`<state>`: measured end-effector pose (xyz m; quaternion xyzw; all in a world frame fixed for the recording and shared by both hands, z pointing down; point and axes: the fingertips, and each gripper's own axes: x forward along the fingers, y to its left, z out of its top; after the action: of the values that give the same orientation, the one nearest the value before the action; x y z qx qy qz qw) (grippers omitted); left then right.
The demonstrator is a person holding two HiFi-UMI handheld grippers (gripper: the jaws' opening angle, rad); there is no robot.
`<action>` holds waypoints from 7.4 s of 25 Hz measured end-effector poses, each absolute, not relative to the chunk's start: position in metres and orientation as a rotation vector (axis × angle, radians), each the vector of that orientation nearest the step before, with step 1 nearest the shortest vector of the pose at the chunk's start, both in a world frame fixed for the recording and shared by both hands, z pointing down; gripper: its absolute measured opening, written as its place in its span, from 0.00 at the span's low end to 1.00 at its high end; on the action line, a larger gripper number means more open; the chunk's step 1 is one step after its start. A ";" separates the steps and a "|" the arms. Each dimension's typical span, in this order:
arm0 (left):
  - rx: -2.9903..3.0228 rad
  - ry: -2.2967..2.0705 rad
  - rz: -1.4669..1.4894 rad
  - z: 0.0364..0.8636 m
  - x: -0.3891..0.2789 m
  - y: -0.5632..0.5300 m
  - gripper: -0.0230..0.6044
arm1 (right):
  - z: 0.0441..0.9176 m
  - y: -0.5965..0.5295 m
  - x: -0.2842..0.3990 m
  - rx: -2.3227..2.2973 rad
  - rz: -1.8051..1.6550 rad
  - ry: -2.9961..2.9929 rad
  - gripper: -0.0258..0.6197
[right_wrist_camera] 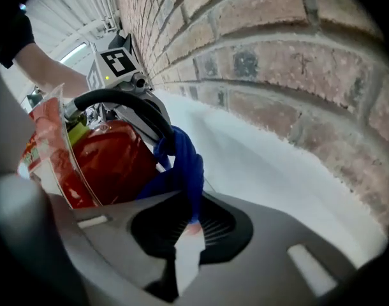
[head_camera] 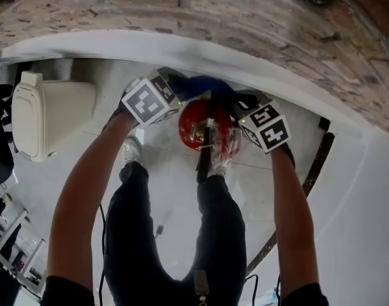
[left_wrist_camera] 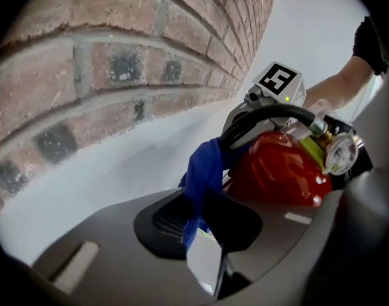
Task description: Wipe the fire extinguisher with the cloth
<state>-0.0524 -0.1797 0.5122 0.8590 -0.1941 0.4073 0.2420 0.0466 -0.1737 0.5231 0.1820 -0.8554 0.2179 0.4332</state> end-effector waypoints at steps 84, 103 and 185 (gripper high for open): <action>2.348 -0.573 0.872 0.340 -0.057 -0.007 0.13 | 0.329 -0.012 0.014 0.327 0.696 -2.394 0.08; 2.229 -0.473 0.691 0.363 -0.005 0.060 0.12 | 0.361 0.075 0.000 0.285 0.929 -2.295 0.08; 1.998 -0.819 0.867 0.425 -0.055 -0.068 0.12 | 0.426 -0.099 0.052 0.922 0.865 -2.221 0.08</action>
<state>-0.0548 -0.0679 0.4246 0.7884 -0.3233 0.3420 0.3961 0.0517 -0.0990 0.4263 0.3453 -0.8320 0.3241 0.2889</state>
